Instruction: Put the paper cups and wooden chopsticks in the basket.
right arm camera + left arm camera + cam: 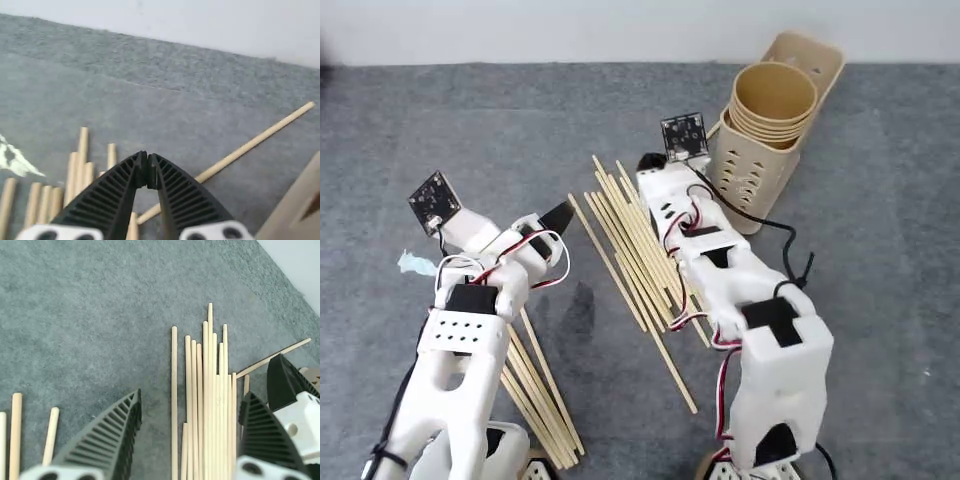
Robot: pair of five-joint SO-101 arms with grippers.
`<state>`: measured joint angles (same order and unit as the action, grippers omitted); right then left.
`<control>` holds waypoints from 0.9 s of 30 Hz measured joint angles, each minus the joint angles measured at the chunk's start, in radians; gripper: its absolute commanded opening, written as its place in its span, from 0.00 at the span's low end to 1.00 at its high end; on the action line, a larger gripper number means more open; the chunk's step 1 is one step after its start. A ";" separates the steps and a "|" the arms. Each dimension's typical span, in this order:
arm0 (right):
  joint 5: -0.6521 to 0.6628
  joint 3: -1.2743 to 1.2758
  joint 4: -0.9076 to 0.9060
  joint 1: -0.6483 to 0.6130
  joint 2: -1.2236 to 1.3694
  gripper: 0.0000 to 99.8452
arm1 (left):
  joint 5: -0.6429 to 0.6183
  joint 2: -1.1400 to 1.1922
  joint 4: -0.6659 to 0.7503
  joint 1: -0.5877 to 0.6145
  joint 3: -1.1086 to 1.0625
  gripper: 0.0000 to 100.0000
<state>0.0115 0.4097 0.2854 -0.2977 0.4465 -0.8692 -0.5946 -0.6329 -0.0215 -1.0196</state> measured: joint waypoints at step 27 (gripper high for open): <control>0.052 0.460 0.009 0.445 -0.336 0.01 | 0.000 0.000 0.000 0.000 0.000 0.30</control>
<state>0.0637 0.8700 0.2946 0.1473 0.1105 -0.8692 -0.5946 -0.6329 -0.0215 -1.0196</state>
